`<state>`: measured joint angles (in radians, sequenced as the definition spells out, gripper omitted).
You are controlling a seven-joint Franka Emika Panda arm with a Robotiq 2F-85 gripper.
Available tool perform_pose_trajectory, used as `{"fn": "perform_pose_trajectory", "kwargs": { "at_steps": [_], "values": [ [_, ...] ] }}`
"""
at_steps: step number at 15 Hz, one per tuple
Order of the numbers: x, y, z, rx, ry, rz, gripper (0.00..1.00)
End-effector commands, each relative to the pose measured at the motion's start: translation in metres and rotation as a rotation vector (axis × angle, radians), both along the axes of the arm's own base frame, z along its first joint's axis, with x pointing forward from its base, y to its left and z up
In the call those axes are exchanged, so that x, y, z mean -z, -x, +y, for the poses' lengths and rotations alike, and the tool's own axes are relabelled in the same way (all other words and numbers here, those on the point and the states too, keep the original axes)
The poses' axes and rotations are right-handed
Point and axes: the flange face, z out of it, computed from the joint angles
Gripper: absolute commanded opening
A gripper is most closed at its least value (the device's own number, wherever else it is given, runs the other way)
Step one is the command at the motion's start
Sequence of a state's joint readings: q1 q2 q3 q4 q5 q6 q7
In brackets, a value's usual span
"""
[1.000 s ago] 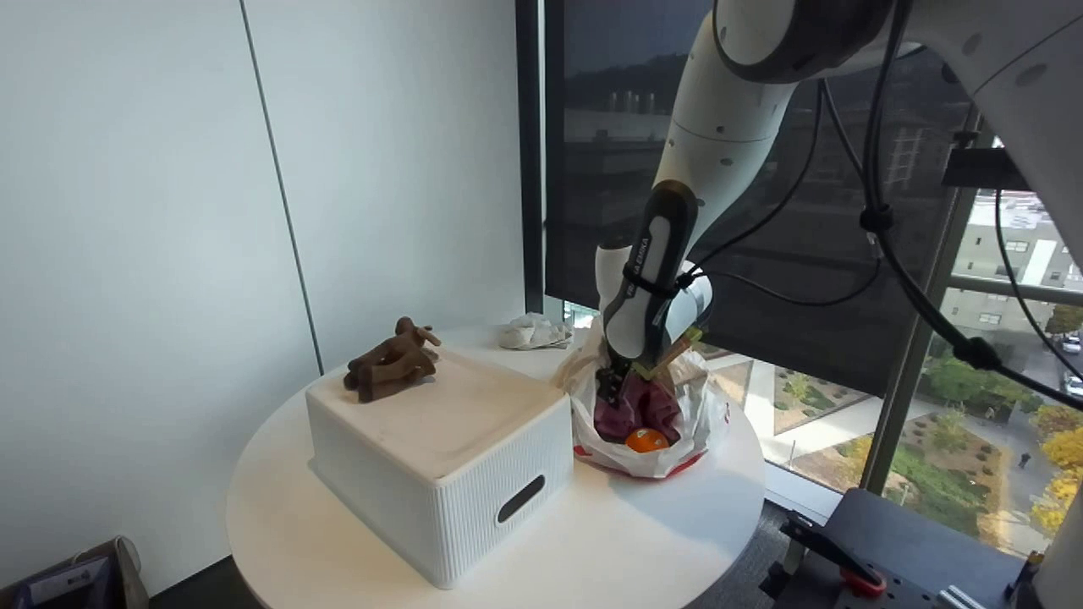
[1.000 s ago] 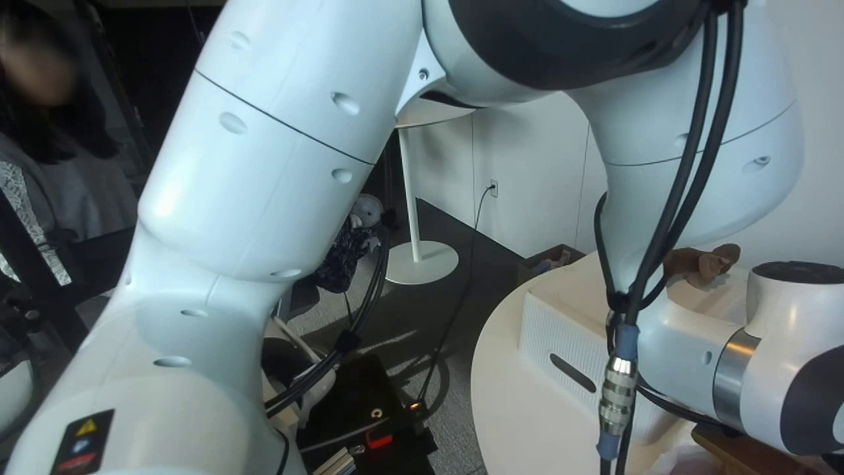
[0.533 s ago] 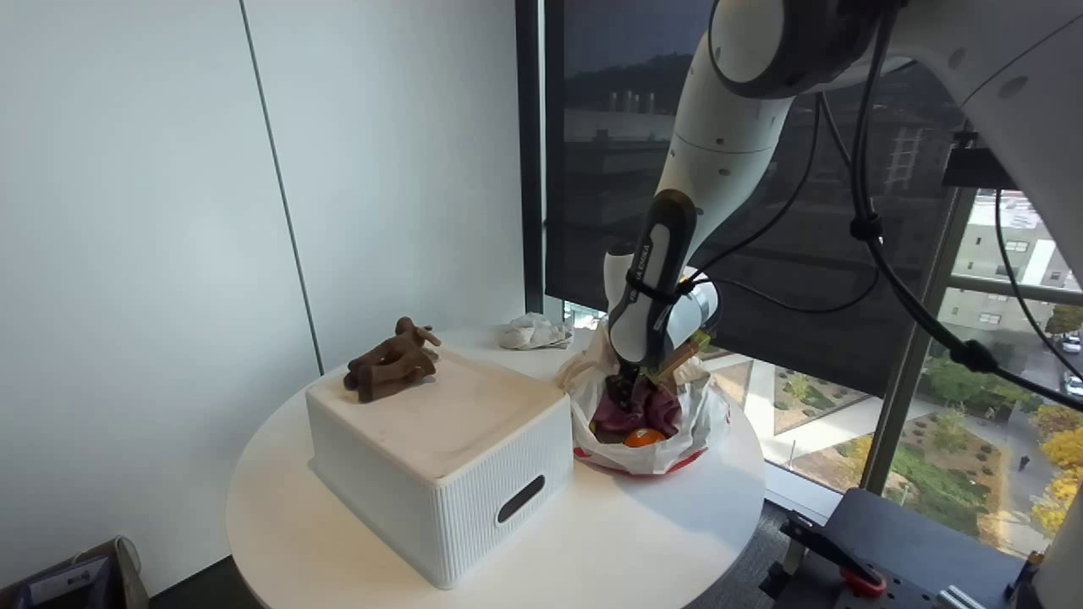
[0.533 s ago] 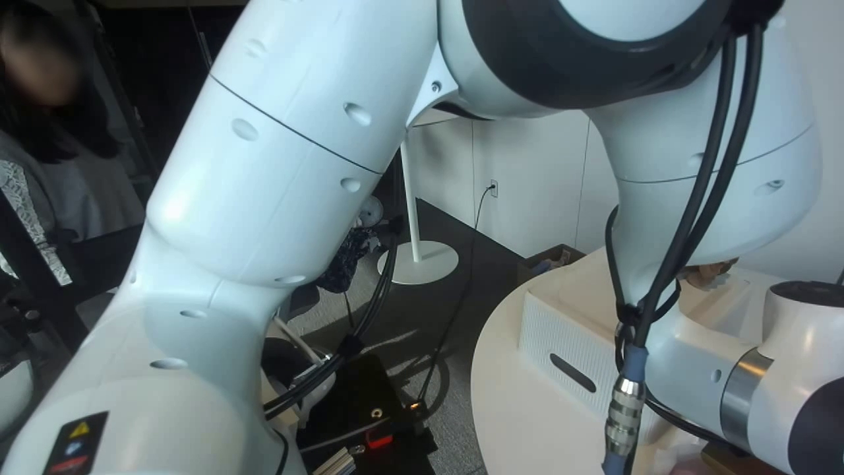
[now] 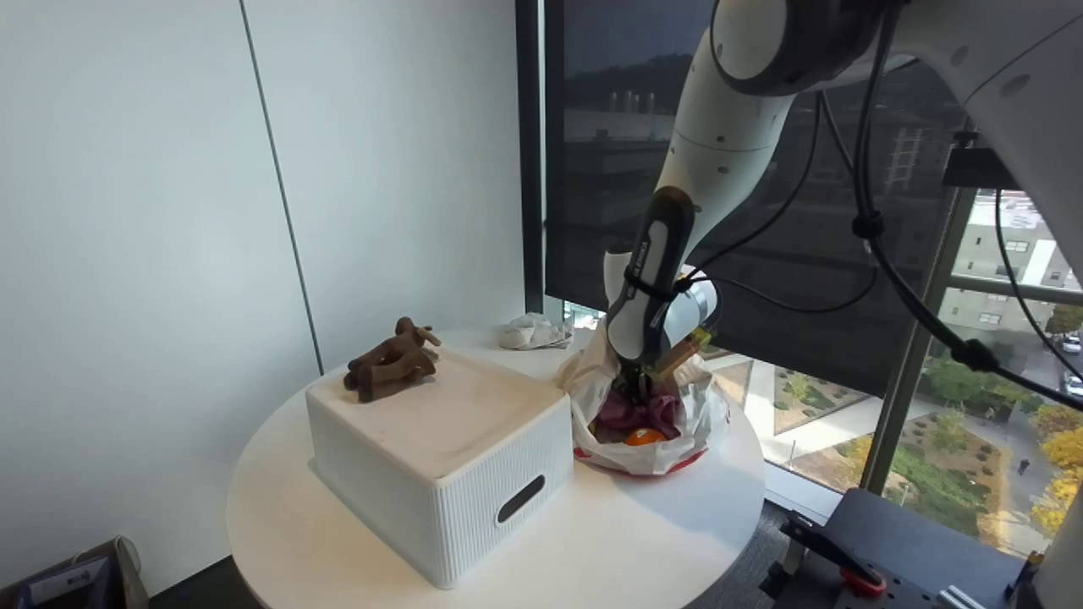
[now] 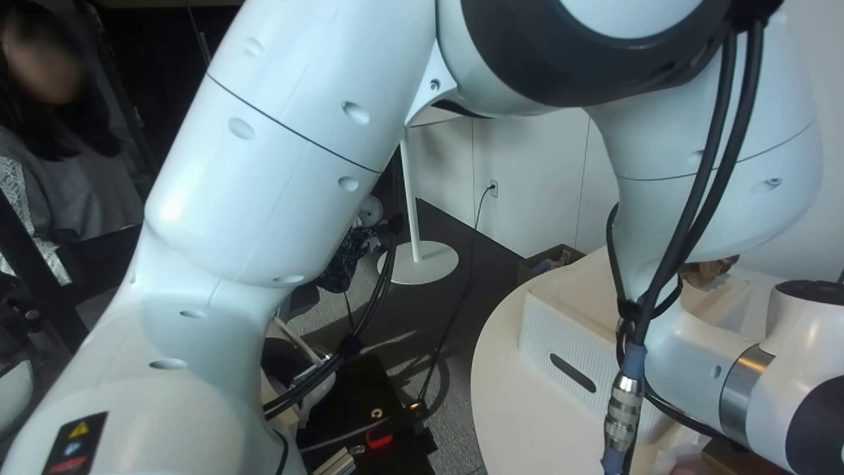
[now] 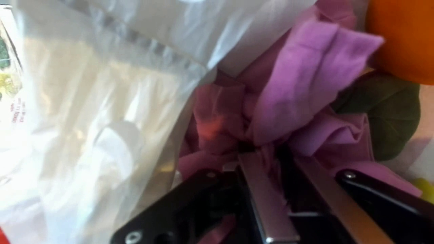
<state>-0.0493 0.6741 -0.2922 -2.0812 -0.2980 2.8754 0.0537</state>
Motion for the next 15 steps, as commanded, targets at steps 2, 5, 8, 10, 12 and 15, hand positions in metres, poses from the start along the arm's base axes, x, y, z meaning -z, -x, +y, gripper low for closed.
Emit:
{"fn": "perform_pose_trajectory", "kwargs": {
  "at_steps": [2, 5, 8, 10, 12, 15],
  "values": [
    [-0.034, 0.004, 0.011, -0.022, 0.008, 0.146, 0.00],
    [-0.050, 0.019, 0.028, -0.018, -0.033, 0.337, 0.03],
    [-0.080, 0.025, 0.049, -0.043, -0.108, 0.492, 0.03],
    [-0.115, 0.027, 0.069, -0.105, -0.168, 0.571, 0.03],
    [-0.158, 0.027, 0.090, -0.170, -0.192, 0.614, 0.03],
    [-0.222, 0.030, 0.131, -0.297, -0.204, 0.567, 0.03]
  ]
}}
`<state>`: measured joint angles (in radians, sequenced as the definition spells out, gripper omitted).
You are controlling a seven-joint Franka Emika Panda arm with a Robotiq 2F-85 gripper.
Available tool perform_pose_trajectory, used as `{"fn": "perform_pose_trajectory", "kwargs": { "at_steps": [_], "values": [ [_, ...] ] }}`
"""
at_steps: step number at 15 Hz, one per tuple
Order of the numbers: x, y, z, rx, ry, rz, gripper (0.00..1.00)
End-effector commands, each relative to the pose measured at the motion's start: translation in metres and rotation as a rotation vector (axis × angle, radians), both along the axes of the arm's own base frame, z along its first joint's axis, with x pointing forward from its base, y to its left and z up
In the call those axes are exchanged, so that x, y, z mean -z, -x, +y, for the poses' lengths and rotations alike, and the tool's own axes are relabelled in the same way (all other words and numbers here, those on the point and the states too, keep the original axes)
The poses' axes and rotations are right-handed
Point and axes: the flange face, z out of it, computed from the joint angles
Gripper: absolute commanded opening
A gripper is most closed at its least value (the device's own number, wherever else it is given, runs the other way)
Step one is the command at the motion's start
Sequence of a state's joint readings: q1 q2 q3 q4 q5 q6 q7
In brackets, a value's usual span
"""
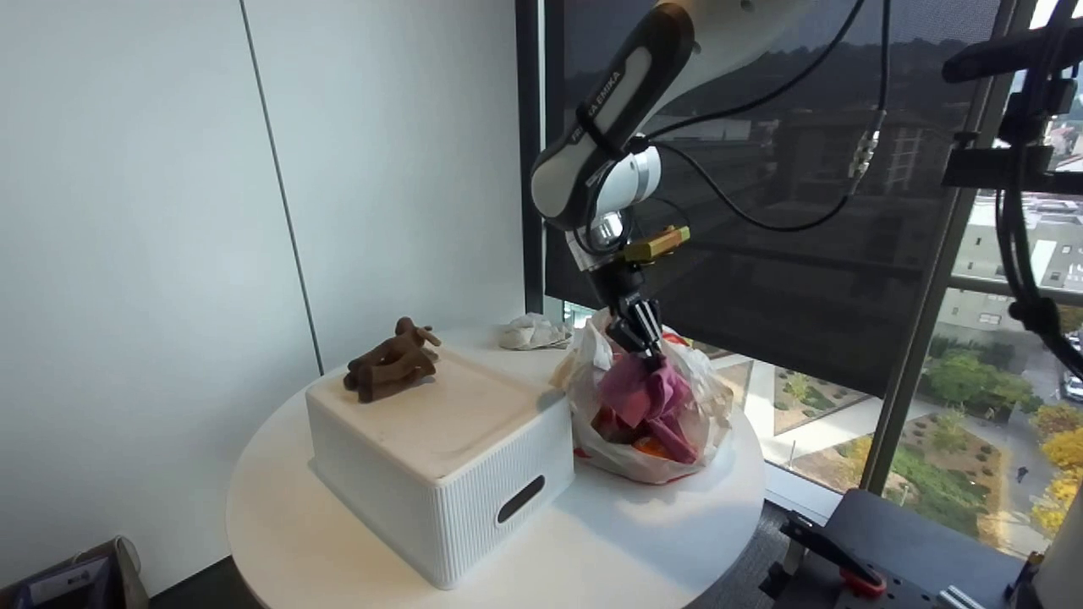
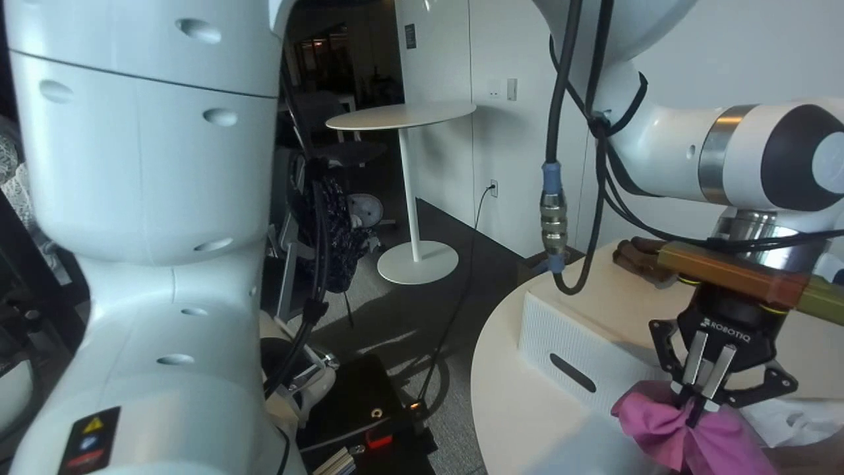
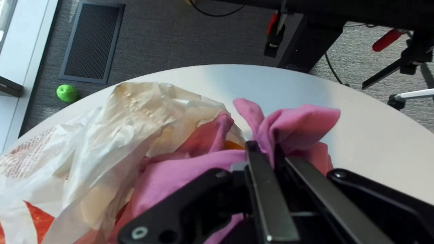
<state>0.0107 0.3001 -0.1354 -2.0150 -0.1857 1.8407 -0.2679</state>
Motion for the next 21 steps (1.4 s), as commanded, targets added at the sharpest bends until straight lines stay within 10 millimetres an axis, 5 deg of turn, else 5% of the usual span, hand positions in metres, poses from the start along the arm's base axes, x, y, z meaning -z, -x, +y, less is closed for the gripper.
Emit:
{"fn": "perform_pose_trajectory", "kwargs": {
  "at_steps": [1, 9, 12, 15, 21],
  "values": [
    [-0.086, 0.012, 0.043, -0.133, -0.091, -0.082, 0.03],
    [-0.247, 0.048, 0.116, -0.296, -0.231, -0.448, 0.03],
    [-0.277, 0.056, 0.137, -0.315, -0.329, -0.562, 0.03],
    [-0.258, 0.055, 0.164, -0.380, -0.406, -0.674, 0.03],
    [-0.122, 0.065, 0.203, -0.559, -0.467, -0.696, 0.03]
  ]
}}
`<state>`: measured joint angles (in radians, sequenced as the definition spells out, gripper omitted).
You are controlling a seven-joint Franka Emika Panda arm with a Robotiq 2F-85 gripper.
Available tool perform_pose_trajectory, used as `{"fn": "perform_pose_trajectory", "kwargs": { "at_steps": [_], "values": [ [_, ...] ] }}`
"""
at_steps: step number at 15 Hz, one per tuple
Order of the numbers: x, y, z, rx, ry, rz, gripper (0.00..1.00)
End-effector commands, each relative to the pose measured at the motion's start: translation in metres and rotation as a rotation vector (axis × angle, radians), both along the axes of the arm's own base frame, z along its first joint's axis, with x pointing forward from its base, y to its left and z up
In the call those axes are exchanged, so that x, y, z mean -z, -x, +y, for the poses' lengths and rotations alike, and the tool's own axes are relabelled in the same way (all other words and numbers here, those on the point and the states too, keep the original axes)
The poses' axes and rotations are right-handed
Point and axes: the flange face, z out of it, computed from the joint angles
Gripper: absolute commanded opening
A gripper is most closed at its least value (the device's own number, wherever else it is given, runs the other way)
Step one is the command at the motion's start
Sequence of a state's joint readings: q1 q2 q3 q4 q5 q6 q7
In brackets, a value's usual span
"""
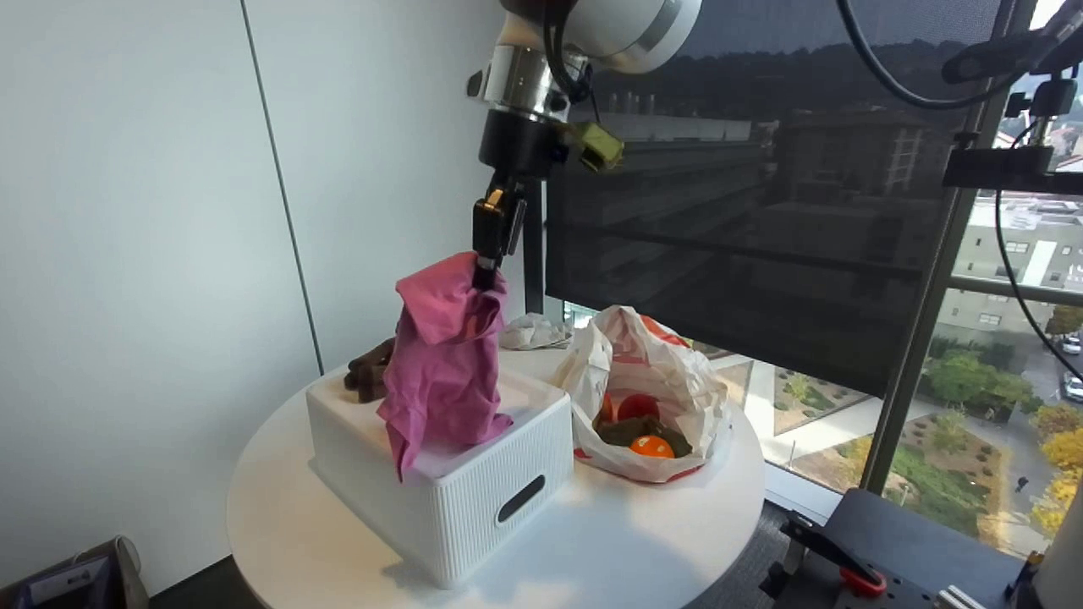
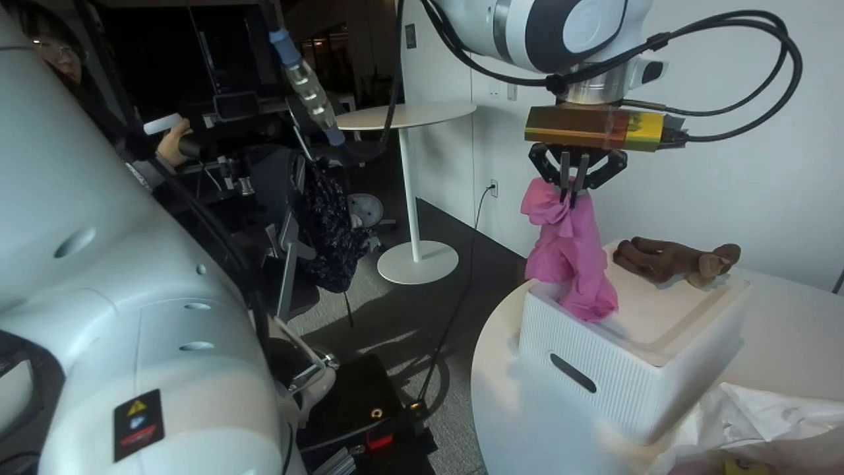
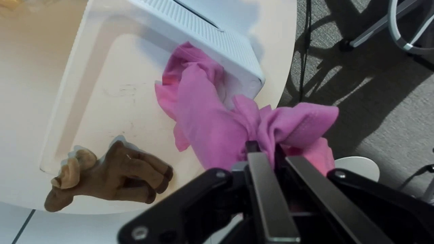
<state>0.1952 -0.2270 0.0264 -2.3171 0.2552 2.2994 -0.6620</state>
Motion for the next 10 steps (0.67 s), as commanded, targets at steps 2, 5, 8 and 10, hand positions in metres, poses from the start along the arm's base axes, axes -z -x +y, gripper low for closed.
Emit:
{"fn": "perform_pose_trajectory", "kwargs": {
  "at_steps": [2, 5, 8, 10],
  "values": [
    [0.097, 0.013, 0.011, -0.107, 0.029, -0.067, 0.03],
    [0.138, 0.021, 0.019, -0.080, -0.011, -0.130, 0.03],
    [0.151, 0.020, 0.041, -0.040, -0.049, -0.254, 0.03],
    [0.152, 0.018, 0.055, -0.033, -0.065, -0.304, 0.03]
  ]
}}
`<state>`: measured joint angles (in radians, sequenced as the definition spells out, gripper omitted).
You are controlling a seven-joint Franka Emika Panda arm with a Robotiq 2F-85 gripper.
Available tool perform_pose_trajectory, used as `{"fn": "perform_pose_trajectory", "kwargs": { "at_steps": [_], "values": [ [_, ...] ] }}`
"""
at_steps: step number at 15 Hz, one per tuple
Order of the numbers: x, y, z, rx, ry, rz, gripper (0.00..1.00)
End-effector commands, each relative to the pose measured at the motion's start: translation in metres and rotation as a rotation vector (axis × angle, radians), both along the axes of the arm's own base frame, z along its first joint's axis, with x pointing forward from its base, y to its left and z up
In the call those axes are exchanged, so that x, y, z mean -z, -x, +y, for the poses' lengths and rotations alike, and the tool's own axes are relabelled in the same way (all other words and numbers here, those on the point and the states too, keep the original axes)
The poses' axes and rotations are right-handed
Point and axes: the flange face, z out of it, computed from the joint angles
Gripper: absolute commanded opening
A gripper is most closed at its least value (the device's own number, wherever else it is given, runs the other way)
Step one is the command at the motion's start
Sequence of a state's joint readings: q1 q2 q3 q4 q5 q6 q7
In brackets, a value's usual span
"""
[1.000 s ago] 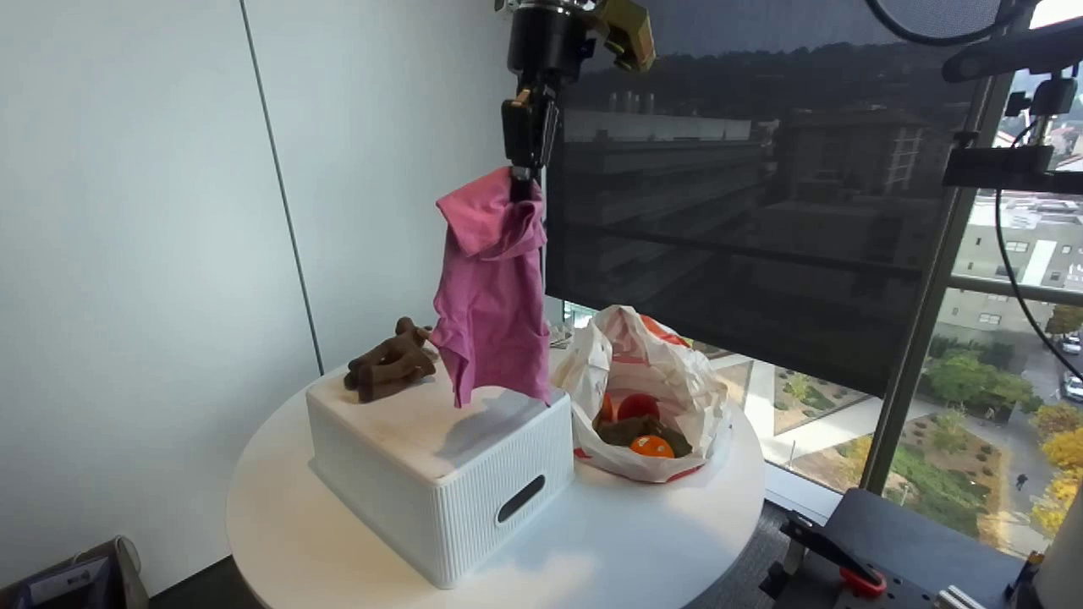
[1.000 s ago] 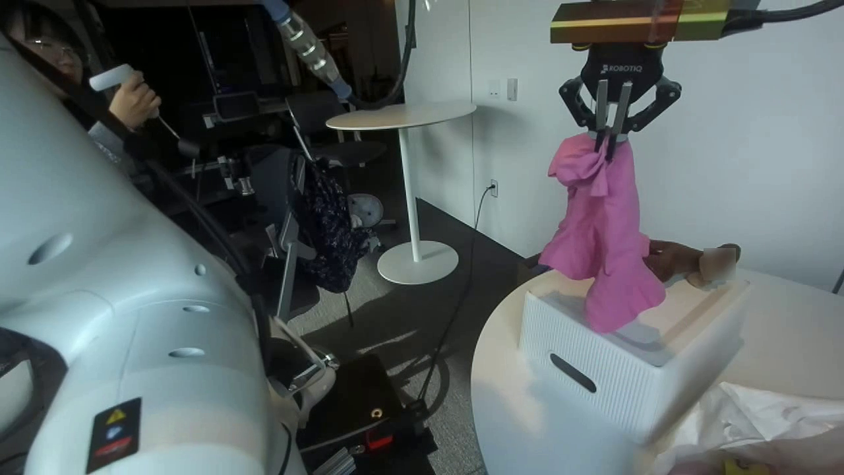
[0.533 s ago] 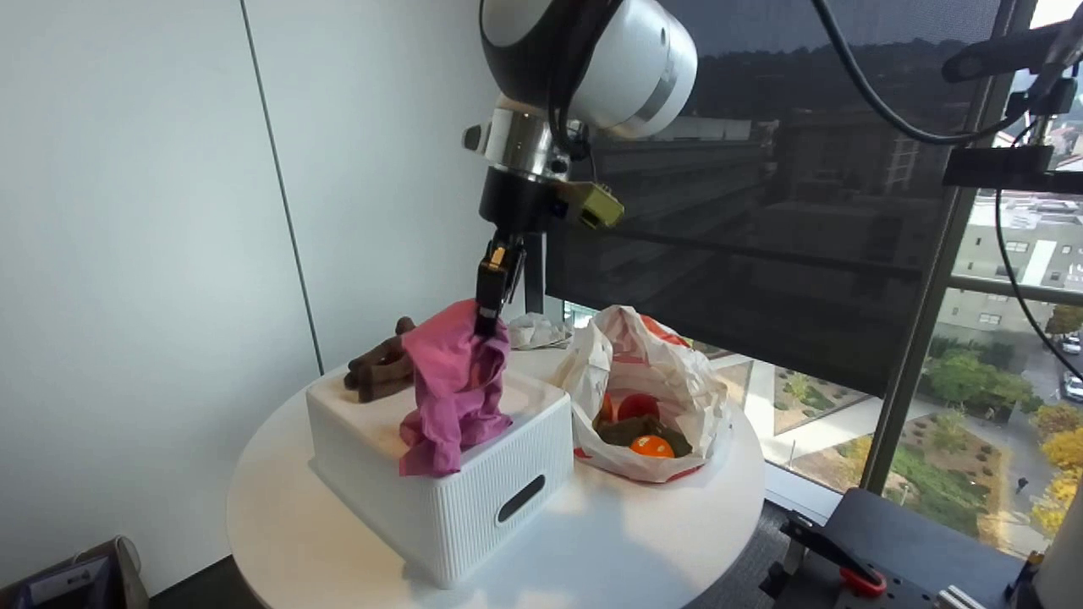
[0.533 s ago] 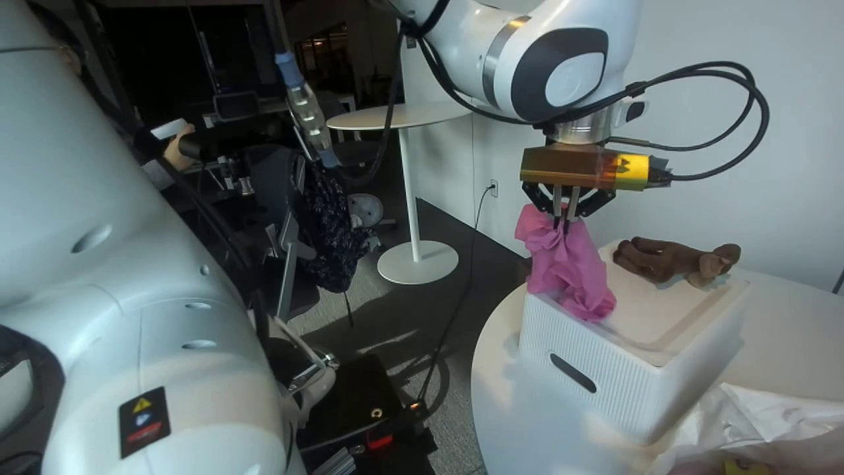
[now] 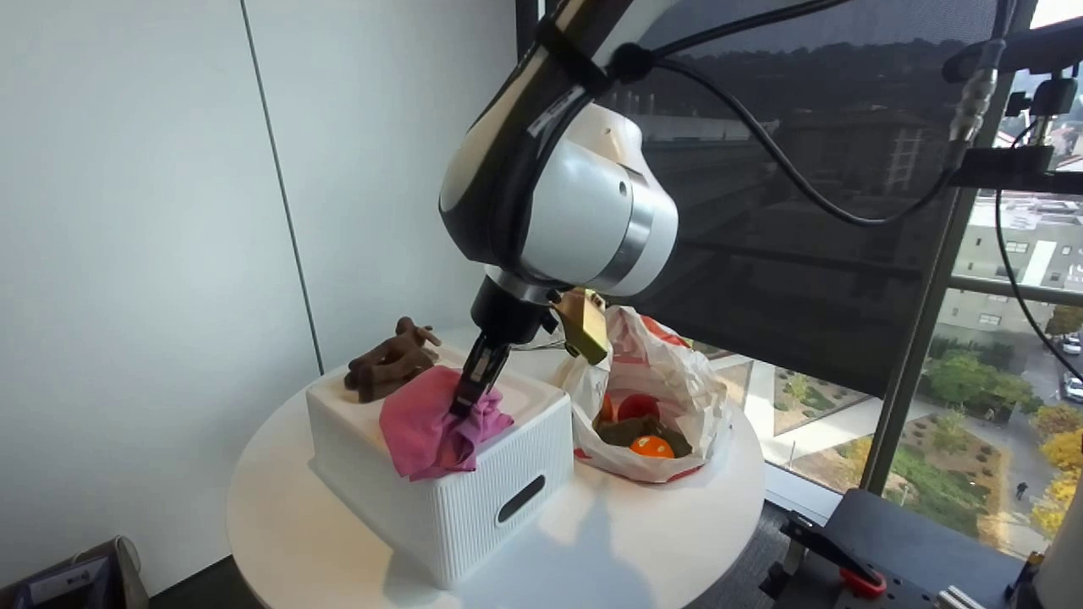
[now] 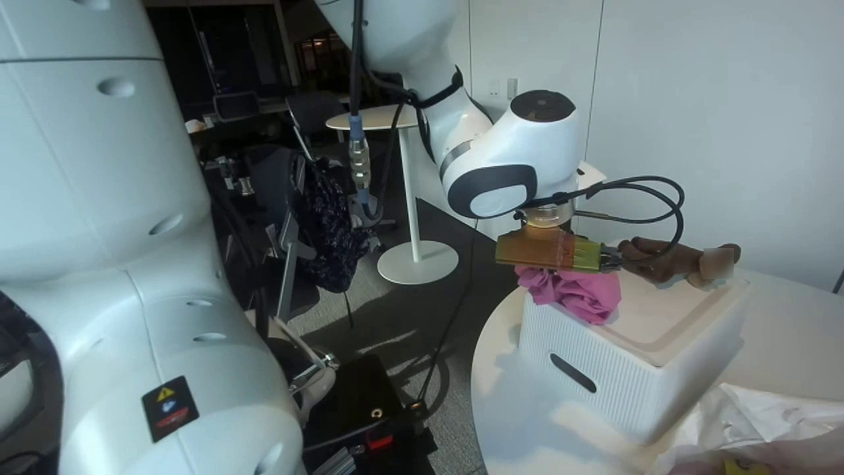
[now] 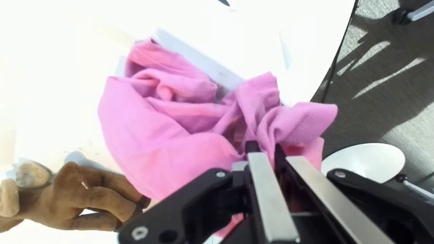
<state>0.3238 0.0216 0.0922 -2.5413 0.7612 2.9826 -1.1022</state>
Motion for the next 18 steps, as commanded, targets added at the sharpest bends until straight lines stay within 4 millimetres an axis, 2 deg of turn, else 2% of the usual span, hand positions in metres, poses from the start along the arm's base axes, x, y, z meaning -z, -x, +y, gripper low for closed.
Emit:
{"fn": "perform_pose_trajectory", "kwargs": {
  "at_steps": [1, 5, 8, 12, 13, 16, 17, 18],
  "values": [
    [-0.005, -0.008, 0.027, 0.001, -0.017, -0.124, 0.03],
    [-0.021, -0.025, 0.049, -0.023, 0.007, -0.259, 0.03],
    [-0.030, -0.048, 0.052, -0.047, 0.051, -0.337, 0.03],
    [-0.022, -0.084, 0.033, -0.051, 0.125, -0.387, 0.03],
    [-0.017, -0.092, 0.027, -0.041, 0.137, -0.389, 0.07],
    [0.000, -0.108, 0.009, -0.011, 0.157, -0.379, 0.07],
    [0.005, -0.111, 0.005, 0.003, 0.158, -0.373, 0.35],
    [0.011, -0.112, 0.001, 0.015, 0.156, -0.364, 0.36]
  ]
}}
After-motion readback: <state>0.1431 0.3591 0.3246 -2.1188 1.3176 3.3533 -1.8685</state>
